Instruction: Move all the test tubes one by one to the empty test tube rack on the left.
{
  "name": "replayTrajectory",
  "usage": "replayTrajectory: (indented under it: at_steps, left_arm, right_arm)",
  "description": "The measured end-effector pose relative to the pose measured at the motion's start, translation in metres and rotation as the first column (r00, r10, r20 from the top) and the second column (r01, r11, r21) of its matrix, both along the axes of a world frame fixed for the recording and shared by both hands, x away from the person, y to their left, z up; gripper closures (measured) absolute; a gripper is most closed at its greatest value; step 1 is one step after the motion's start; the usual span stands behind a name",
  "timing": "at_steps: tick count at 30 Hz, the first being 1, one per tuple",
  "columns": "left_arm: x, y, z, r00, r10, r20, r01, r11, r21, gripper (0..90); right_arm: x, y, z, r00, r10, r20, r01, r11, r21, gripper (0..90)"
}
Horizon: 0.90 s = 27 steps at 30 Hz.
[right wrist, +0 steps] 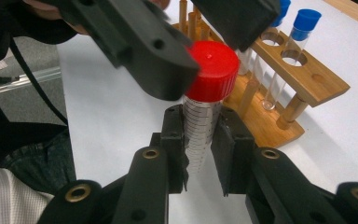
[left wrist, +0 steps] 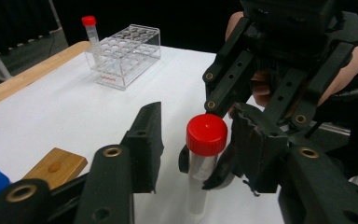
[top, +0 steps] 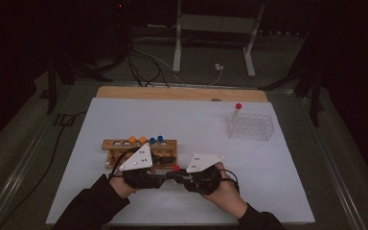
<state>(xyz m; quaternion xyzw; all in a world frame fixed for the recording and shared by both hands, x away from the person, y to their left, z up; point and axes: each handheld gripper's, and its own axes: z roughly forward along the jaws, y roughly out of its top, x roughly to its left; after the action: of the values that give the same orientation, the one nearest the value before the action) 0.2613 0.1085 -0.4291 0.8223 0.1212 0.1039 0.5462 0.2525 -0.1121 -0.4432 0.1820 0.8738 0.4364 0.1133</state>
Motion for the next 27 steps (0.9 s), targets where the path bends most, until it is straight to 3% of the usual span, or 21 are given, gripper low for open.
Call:
replayTrajectory:
  at_steps: [8, 12, 17, 21, 27]
  left_arm:
    - [-0.001, -0.003, -0.002, 0.9996, -0.027, 0.004, 0.026, 0.9995, 0.016, 69.5]
    - [-0.001, -0.003, -0.001, 0.9996, -0.026, 0.01, 0.026, 0.9993, 0.028, 70.9]
    - [0.001, -0.001, 0.001, 0.9999, -0.014, -0.003, 0.014, 0.9999, 0.002, 71.7]
    - [0.002, 0.005, 0.007, 0.9999, 0.011, 0.01, -0.011, 0.9999, -0.008, 71.7]
    - [0.005, 0.017, 0.018, 0.9975, 0.064, 0.031, -0.063, 0.9977, -0.023, 71.7]
  right_arm:
    - [0.0, 0.001, 0.0, 1.0, 0.003, 0.001, -0.003, 1.0, 0.002, 74.9]
    - [-0.001, 0.001, 0.0, 1.0, 0.001, 0.002, -0.001, 1.0, 0.002, 74.8]
    - [-0.001, 0.0, 0.001, 0.9997, -0.009, 0.021, 0.009, 1.0, 0.015, 73.8]
    - [0.002, -0.005, 0.004, 0.9994, -0.032, 0.016, 0.031, 0.998, 0.048, 60.6]
    - [0.005, -0.018, 0.01, 0.9945, -0.094, 0.046, 0.09, 0.992, 0.086, 44.1]
